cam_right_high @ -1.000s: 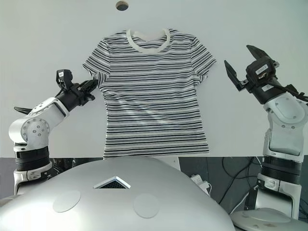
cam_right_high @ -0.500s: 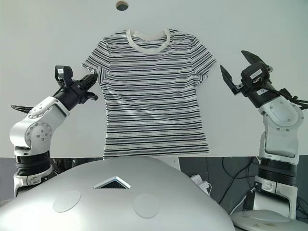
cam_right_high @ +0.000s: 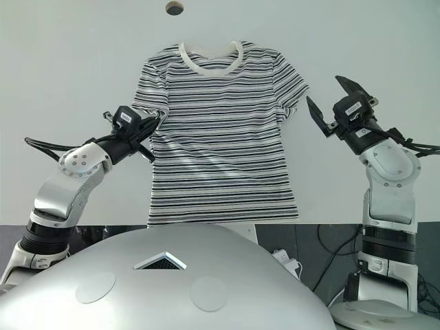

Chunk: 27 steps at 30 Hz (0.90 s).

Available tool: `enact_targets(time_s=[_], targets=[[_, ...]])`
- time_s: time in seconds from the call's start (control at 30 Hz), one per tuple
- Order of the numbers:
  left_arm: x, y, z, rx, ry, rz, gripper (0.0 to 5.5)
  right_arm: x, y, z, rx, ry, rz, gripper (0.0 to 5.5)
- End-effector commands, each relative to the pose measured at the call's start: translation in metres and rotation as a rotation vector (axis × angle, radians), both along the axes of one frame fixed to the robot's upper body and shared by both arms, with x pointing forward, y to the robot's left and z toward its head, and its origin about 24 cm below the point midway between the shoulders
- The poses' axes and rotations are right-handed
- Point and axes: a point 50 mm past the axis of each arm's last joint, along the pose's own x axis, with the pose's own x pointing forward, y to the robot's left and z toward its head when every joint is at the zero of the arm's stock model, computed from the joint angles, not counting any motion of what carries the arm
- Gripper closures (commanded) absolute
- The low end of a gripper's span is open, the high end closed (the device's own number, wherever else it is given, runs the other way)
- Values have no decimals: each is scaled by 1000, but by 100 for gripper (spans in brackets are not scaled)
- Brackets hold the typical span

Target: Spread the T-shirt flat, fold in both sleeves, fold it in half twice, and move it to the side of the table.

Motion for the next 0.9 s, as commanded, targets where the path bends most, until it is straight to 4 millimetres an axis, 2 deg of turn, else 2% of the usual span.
enact_targets(time_s=[0.03, 0.17, 0.33, 0.47, 0.67, 0.8, 0.9], targets=[[12, 9, 3, 90, -54, -29, 546, 0, 6, -5, 3, 7, 7, 222], [15, 11, 2, 121, -66, -51, 546, 1, 10, -8, 10, 9, 10, 222], [15, 31, 12, -55, 35, 57, 546, -4, 8, -8, 10, 7, -2, 222], [0, 41, 18, -205, 171, 43, 546, -4, 7, -8, 9, 5, -5, 222], [-5, 51, 14, -253, 236, 107, 428, -4, 6, -9, 1, 5, -4, 222], [5, 79, 5, -307, 300, 300, 423, -6, 2, -7, -7, 1, -8, 222], [10, 88, -2, -345, 349, 407, 423, -7, 2, -7, -5, 2, -10, 222]])
